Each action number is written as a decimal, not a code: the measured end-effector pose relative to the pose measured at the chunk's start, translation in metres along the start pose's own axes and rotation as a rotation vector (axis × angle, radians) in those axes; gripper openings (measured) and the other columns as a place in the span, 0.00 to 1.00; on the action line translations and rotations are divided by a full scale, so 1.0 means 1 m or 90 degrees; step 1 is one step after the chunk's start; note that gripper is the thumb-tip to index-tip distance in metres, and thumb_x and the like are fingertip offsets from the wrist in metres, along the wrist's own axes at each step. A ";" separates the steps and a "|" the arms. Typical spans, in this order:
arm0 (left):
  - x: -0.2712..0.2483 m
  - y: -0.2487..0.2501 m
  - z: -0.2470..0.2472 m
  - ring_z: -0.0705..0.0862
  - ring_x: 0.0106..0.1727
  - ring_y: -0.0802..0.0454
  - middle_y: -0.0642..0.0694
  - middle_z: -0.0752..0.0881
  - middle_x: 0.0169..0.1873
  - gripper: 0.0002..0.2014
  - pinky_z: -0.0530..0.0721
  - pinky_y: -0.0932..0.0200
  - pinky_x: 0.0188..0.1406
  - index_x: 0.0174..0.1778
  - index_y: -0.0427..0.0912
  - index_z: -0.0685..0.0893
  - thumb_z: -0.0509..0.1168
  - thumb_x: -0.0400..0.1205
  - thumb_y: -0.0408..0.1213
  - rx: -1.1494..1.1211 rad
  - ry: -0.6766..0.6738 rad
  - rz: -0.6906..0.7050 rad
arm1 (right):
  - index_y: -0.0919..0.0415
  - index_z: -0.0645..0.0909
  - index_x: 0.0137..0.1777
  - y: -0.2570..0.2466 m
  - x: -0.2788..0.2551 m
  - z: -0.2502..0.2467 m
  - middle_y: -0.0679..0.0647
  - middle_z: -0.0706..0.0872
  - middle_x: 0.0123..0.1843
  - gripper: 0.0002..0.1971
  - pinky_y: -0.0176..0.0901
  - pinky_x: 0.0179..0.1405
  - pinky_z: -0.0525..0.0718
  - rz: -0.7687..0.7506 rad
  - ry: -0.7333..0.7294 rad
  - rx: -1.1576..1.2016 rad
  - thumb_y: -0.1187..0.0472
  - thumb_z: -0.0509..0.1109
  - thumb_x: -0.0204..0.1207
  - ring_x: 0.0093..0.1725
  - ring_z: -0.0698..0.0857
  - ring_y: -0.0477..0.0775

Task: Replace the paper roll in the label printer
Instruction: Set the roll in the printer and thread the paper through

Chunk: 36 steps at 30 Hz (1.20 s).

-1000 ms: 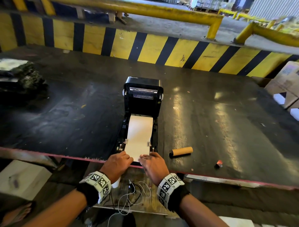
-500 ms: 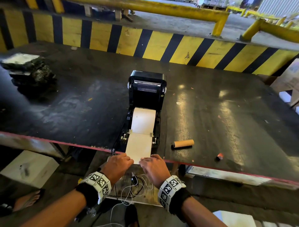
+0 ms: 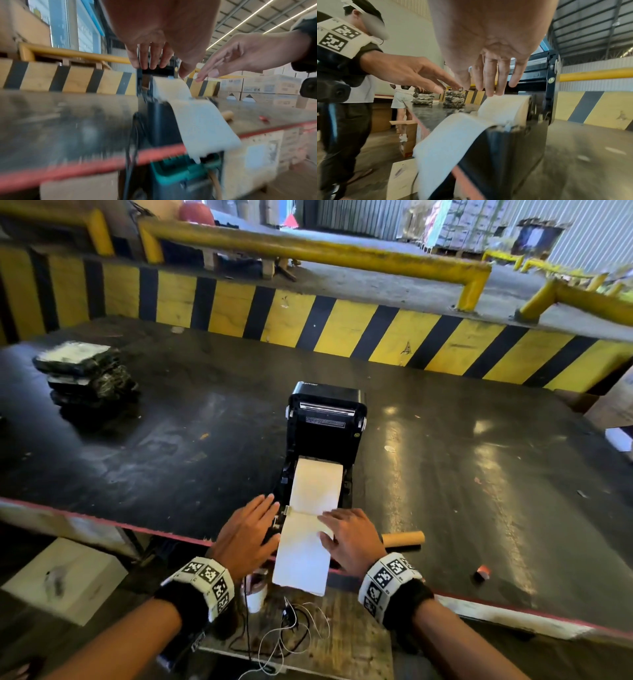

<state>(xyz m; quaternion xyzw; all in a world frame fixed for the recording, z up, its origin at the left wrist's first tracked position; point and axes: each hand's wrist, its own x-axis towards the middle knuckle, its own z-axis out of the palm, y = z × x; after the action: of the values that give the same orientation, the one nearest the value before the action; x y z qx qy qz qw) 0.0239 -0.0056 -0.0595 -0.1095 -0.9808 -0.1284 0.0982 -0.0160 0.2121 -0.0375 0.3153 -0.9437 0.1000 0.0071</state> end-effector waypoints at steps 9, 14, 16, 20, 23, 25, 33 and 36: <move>0.120 -0.007 -0.070 0.56 0.83 0.47 0.42 0.63 0.81 0.31 0.59 0.51 0.79 0.80 0.39 0.61 0.58 0.83 0.49 0.028 0.103 0.011 | 0.55 0.62 0.80 0.035 0.101 -0.086 0.56 0.65 0.83 0.29 0.55 0.79 0.55 0.117 0.186 -0.061 0.48 0.61 0.81 0.83 0.60 0.56; 0.114 -0.019 -0.055 0.51 0.84 0.47 0.44 0.56 0.83 0.35 0.57 0.49 0.81 0.82 0.42 0.53 0.56 0.83 0.54 0.033 0.007 -0.020 | 0.56 0.57 0.82 0.036 0.100 -0.066 0.56 0.61 0.84 0.31 0.58 0.80 0.52 0.189 0.089 -0.039 0.43 0.56 0.82 0.84 0.56 0.57; 0.114 -0.025 -0.043 0.47 0.84 0.48 0.46 0.51 0.84 0.37 0.54 0.47 0.82 0.82 0.43 0.49 0.54 0.82 0.57 0.055 -0.083 -0.013 | 0.56 0.57 0.81 0.040 0.092 -0.052 0.55 0.61 0.84 0.31 0.61 0.81 0.50 0.202 0.007 -0.062 0.42 0.54 0.82 0.84 0.54 0.57; 0.161 -0.042 -0.058 0.51 0.84 0.50 0.47 0.53 0.84 0.35 0.54 0.48 0.82 0.82 0.44 0.51 0.53 0.83 0.57 -0.023 -0.128 0.029 | 0.53 0.63 0.79 0.058 0.116 -0.055 0.51 0.63 0.84 0.28 0.61 0.80 0.48 0.256 0.062 -0.023 0.41 0.50 0.83 0.83 0.57 0.54; 0.165 -0.038 -0.070 0.67 0.78 0.49 0.45 0.70 0.78 0.26 0.65 0.49 0.76 0.76 0.43 0.70 0.55 0.84 0.53 -0.082 -0.046 0.050 | 0.50 0.75 0.72 0.067 0.112 -0.056 0.49 0.74 0.78 0.25 0.52 0.75 0.46 0.218 0.173 -0.019 0.42 0.49 0.81 0.79 0.67 0.52; 0.163 -0.042 -0.075 0.79 0.66 0.48 0.44 0.84 0.65 0.24 0.75 0.50 0.66 0.64 0.43 0.84 0.54 0.82 0.54 -0.127 0.054 0.071 | 0.50 0.84 0.61 0.065 0.103 -0.058 0.51 0.84 0.68 0.23 0.48 0.70 0.51 0.173 0.284 -0.010 0.44 0.52 0.79 0.72 0.77 0.55; 0.139 -0.029 -0.071 0.77 0.60 0.50 0.47 0.79 0.56 0.30 0.81 0.48 0.61 0.69 0.45 0.76 0.76 0.70 0.43 -0.262 0.152 -0.015 | 0.50 0.85 0.52 0.058 0.058 -0.050 0.52 0.86 0.56 0.14 0.53 0.64 0.69 0.121 0.491 0.031 0.46 0.70 0.70 0.62 0.79 0.53; 0.108 -0.031 -0.061 0.71 0.71 0.45 0.42 0.75 0.68 0.36 0.75 0.46 0.70 0.72 0.47 0.74 0.77 0.68 0.49 -0.165 0.077 -0.018 | 0.52 0.79 0.65 0.050 0.035 -0.034 0.56 0.80 0.67 0.29 0.50 0.68 0.67 0.159 0.420 0.064 0.42 0.73 0.64 0.68 0.73 0.57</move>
<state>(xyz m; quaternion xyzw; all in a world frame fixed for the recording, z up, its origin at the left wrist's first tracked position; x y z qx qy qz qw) -0.0772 -0.0311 0.0151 -0.0992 -0.9497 -0.2618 0.1400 -0.0761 0.2369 -0.0111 0.1479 -0.9158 0.2429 0.2837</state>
